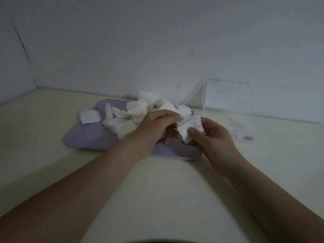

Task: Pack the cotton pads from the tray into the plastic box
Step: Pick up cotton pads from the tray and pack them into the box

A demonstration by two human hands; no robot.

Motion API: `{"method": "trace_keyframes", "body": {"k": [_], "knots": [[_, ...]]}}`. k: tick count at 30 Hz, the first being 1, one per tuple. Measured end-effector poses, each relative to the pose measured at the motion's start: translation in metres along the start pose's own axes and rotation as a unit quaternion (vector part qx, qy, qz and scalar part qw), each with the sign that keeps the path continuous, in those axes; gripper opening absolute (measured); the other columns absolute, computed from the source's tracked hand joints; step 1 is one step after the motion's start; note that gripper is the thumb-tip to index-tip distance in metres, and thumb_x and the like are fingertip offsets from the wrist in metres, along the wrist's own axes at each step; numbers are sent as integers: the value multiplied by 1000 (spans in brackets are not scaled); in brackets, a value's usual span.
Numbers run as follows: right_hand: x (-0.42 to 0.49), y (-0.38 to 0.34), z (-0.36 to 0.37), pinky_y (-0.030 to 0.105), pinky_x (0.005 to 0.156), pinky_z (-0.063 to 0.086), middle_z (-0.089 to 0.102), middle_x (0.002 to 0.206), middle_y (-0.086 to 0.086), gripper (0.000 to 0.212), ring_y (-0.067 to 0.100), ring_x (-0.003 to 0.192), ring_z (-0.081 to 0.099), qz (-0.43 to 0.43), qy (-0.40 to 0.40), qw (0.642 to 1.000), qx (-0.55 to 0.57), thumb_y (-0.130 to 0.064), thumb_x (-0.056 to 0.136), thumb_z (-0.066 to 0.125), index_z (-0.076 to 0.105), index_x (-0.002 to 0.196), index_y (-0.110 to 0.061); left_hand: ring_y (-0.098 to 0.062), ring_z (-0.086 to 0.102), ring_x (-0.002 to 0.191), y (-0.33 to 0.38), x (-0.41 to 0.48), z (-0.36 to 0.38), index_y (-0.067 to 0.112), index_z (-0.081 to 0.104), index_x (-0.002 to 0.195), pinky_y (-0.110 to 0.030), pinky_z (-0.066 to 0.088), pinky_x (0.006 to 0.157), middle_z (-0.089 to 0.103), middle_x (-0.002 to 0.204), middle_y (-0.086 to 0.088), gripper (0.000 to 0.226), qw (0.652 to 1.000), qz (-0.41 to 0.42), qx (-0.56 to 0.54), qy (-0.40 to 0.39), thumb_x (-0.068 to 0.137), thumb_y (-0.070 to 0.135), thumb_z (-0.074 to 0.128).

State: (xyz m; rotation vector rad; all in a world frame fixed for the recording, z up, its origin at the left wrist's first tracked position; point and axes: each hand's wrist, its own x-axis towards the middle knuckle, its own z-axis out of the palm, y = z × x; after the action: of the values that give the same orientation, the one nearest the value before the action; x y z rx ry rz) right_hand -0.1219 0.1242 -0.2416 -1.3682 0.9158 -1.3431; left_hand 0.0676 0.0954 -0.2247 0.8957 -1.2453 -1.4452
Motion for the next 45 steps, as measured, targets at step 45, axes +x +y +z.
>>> {"method": "trace_keyframes", "body": {"k": [45], "knots": [[0, -17, -3, 33, 78, 58, 65, 119, 23, 37, 30, 99, 66, 80, -6, 980, 182, -1, 99, 52, 51, 133, 13, -14, 63, 61, -8, 5, -1, 14, 67, 96, -24, 36, 42, 74, 85, -6, 13, 997, -67, 32, 15, 103, 25, 63]]}}
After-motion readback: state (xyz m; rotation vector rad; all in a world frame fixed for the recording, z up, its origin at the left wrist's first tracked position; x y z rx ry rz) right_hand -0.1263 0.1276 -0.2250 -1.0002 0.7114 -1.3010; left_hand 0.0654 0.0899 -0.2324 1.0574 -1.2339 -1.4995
